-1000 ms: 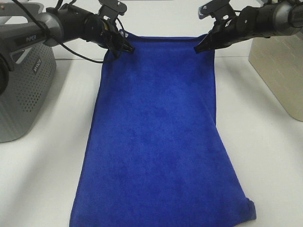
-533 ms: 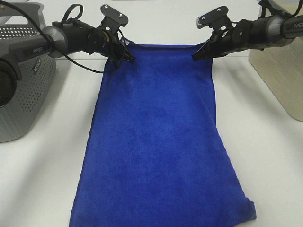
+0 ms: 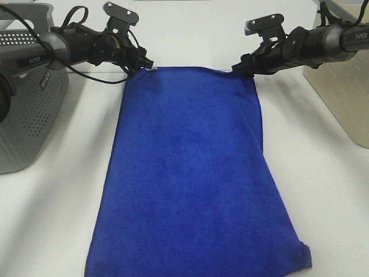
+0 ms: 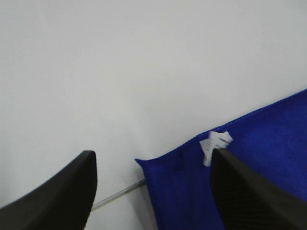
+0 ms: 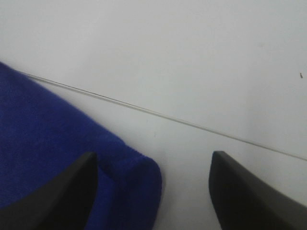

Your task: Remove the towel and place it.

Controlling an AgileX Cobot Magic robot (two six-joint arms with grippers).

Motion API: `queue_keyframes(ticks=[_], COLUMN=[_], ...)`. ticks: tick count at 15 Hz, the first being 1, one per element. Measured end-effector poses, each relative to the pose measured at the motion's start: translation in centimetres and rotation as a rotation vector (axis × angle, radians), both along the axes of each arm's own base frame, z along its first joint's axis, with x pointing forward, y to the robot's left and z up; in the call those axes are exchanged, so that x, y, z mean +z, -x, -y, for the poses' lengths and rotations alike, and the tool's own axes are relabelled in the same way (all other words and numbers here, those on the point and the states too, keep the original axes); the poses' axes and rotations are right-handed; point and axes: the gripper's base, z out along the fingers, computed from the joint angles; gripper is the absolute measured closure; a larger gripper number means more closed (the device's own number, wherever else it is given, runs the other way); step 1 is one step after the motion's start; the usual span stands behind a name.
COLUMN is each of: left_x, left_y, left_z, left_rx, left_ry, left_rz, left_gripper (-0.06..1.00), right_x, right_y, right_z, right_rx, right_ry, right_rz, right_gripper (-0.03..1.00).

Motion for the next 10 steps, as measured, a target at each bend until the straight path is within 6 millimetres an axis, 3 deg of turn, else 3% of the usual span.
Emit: queue_keyframes(ticks=[10], left_x=[-0.96], left_y=[0.45], left_z=[-0.68], left_rx=[0.043], left_ry=[-0.031], left_rz=[-0.12], left_gripper=[0.3], right_x=[-0.36], right_y=[0.22], right_z=[-0.08], right_rx=[0.045], right_ry=[0.05], right_rz=[-0.034], right_gripper=[0.31])
